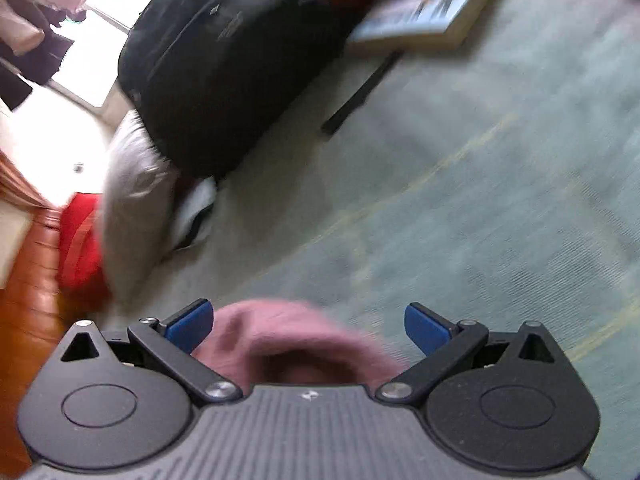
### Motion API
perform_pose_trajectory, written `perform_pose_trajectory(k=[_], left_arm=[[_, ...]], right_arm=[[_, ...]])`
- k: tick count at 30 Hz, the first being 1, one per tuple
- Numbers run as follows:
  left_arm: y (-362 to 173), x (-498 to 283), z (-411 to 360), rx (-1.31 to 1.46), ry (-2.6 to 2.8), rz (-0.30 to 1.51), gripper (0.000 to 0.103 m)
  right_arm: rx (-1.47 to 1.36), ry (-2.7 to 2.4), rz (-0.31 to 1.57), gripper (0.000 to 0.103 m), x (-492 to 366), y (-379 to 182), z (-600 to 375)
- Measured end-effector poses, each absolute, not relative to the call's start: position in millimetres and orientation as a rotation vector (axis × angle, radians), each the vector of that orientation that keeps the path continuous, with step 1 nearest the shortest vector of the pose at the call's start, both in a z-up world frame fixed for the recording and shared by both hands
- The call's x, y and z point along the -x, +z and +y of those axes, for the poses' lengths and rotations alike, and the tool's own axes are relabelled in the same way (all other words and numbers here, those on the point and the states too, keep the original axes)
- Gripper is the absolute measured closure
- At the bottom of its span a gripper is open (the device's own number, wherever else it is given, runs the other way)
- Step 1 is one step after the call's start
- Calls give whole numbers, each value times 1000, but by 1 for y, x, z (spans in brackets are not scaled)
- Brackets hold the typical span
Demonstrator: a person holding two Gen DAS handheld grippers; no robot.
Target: Fold clothes
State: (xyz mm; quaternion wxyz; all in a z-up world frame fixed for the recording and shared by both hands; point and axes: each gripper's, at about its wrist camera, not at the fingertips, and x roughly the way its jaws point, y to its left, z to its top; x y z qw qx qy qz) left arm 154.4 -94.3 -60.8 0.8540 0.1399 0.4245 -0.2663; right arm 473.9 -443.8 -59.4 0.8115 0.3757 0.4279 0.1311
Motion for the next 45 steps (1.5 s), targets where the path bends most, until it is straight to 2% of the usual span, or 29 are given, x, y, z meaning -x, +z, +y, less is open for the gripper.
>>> perform_pose_trajectory(k=[6,10,14,22,29,37,45], left_arm=[[-62,-155,-88,-285,-549,892,1],[-60,-152,-84,-272,-538,885,1],[-58,-150,-75,-273,-517,883,1],[-61,-150,-65,-270,-489,897,1],[-60,-145,-59,-305,-486,893,1],[-48,-152,-20,-259,-362,869,1],[-40,-152,21,-227,-241,865,1]], right_arm=[[-648,505,981,0,-431,-44,-380],[-542,514,1098,0,-391,-70,-349],[-398,510,1030,0,-355,-66,-341],[-592,547,920,0,-332,-23,-363],[-502,621,875,0,-323,-9,-317],[-803,490,1016,0,-384,-64,-296],[-722,724,1057,0,-353,-37,-221]])
